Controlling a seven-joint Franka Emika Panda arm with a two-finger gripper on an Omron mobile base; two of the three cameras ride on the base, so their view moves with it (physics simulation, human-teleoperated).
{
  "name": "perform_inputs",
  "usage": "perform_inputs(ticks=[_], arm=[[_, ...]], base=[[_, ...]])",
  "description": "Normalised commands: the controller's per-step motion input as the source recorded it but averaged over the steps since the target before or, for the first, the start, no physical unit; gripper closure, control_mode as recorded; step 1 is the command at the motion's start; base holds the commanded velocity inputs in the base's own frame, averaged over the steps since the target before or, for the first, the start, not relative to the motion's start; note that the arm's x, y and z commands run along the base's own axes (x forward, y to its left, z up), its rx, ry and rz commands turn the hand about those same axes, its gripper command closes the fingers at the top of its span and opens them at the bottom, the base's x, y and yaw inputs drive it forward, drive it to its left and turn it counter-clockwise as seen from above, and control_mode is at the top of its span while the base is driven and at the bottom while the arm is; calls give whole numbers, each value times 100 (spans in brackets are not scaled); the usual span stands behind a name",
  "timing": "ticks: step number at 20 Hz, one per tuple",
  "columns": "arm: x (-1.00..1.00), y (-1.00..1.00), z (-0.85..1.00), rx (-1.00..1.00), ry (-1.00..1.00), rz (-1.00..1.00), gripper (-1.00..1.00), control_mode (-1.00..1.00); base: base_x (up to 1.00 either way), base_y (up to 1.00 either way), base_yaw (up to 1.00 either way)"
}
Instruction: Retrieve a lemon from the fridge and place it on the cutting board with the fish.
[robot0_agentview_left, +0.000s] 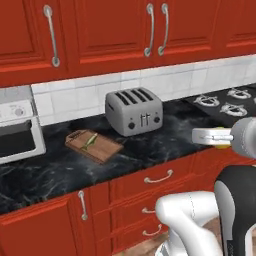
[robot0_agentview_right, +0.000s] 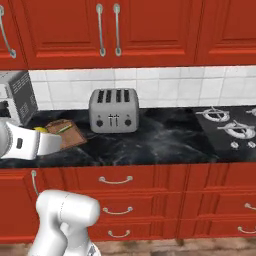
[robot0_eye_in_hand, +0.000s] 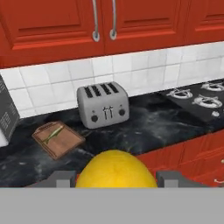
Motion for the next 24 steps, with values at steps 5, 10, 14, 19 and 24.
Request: perform_inputs(ticks=[5, 10, 14, 19, 24], arm=[[0, 0, 0, 0, 0, 0, 100, 100], [0, 0, 0, 0, 0, 0, 100, 100], [0, 0, 0, 0, 0, 0, 100, 100], [0, 0, 0, 0, 0, 0, 100, 100], [0, 0, 0, 0, 0, 0, 100, 100]], base=[[58, 0, 72], [68, -13, 51], [24, 0, 23], [0, 0, 3], [0, 0, 0]])
